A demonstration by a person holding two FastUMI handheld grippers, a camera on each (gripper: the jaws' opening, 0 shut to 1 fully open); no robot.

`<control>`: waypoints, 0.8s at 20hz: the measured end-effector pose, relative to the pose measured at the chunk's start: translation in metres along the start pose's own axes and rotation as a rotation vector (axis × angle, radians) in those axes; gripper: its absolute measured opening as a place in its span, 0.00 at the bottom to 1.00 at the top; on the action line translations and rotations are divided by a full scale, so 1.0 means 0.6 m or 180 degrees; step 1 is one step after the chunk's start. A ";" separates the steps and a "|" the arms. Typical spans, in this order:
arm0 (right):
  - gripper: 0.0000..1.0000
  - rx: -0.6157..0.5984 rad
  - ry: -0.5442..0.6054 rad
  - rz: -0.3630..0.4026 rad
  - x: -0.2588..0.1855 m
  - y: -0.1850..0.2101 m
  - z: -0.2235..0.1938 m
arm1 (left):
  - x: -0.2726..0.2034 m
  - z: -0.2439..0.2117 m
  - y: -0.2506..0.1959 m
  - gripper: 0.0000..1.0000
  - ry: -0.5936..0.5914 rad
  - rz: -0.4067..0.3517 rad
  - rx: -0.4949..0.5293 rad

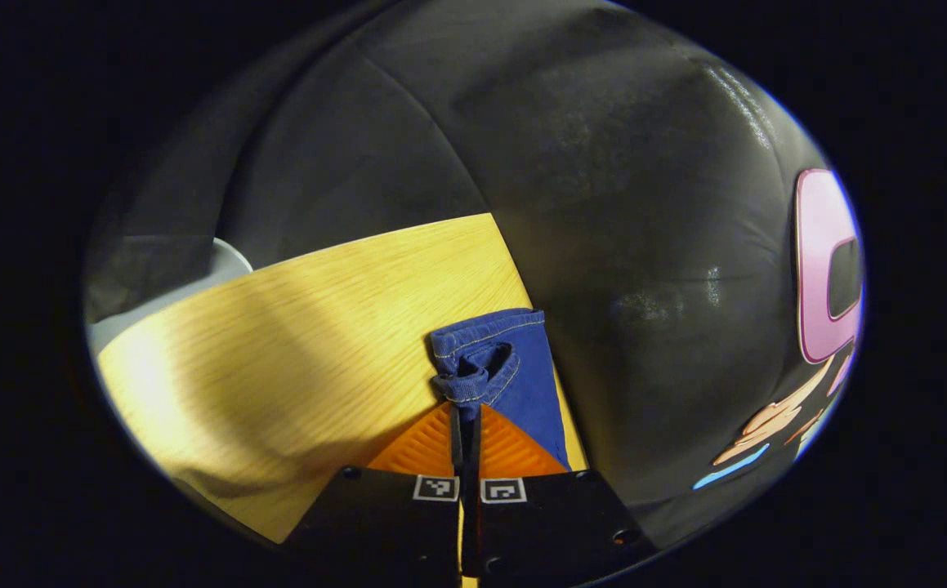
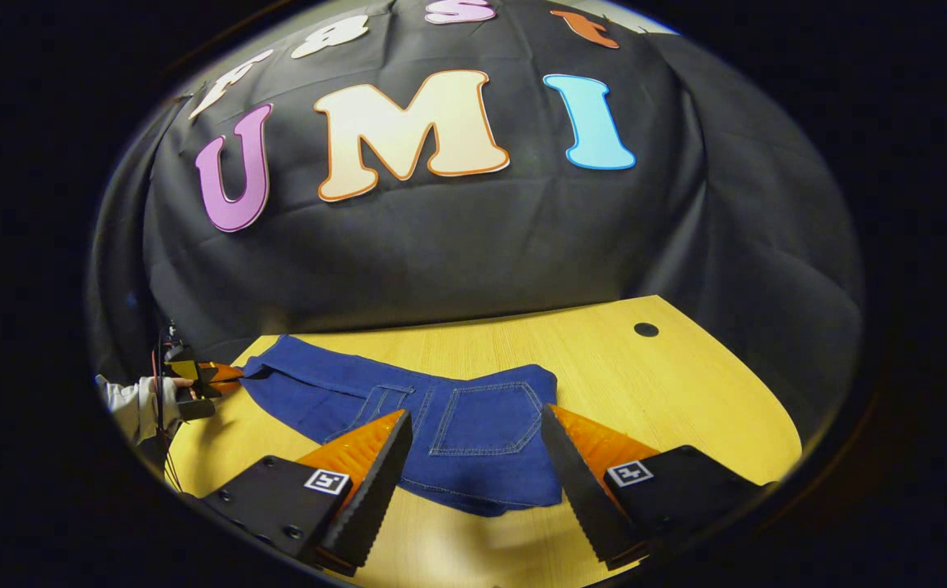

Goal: Grasp the waist and the cuffs of the jeans and fold them to make the two legs overlap; first hold the waist and fold one-third of the jeans toward the cuffs, then hold the cuffs and fold the remaining one-third in the same direction to finish folding.

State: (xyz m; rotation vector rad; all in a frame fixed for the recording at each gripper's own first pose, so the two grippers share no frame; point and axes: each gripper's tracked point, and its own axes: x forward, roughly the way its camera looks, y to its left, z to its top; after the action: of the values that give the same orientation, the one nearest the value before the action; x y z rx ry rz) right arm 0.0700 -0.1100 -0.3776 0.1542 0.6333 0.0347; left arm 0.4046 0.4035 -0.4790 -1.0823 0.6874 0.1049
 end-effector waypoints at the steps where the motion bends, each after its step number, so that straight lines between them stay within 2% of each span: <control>1: 0.98 -0.0009 -0.0011 0.0007 0.001 -0.002 0.003 | -0.011 0.006 -0.021 0.00 -0.0094 -0.0146 0.0008; 5: 0.98 -0.0062 -0.0082 0.0074 -0.005 -0.015 0.016 | -0.070 0.004 -0.147 0.00 -0.0279 -0.0673 0.0307; 6: 0.94 -0.0063 -0.0087 0.0107 -0.007 -0.018 0.017 | -0.085 -0.004 -0.181 0.00 -0.0294 -0.0771 0.0390; 7: 0.98 -0.0065 -0.0087 0.0136 -0.009 -0.023 0.015 | -0.096 -0.016 -0.218 0.00 -0.0283 -0.0875 0.0481; 8: 0.98 -0.0066 -0.0096 0.0157 -0.011 -0.029 0.018 | -0.108 -0.032 -0.253 0.00 -0.0261 -0.0986 0.0552; 9: 0.94 -0.0050 -0.0107 0.0176 -0.012 -0.037 0.021 | -0.116 -0.052 -0.291 0.00 -0.0276 -0.1079 0.0631; 10: 0.98 -0.0014 -0.0121 0.0191 -0.014 -0.047 0.026 | -0.127 -0.075 -0.324 0.00 -0.0226 -0.1197 0.0716; 11: 0.98 0.0035 -0.0140 0.0201 -0.018 -0.060 0.029 | -0.139 -0.101 -0.352 0.00 -0.0202 -0.1286 0.0808; 16: 0.98 0.0184 -0.0221 0.0209 -0.040 -0.118 0.048 | -0.172 -0.257 -0.439 0.00 0.0152 -0.1504 0.1253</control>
State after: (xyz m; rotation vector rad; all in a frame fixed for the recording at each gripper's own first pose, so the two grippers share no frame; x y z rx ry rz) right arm 0.0669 -0.1856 -0.3517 0.2311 0.5602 0.0740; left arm 0.3575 0.1713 -0.2609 -0.8413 0.4532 -0.4473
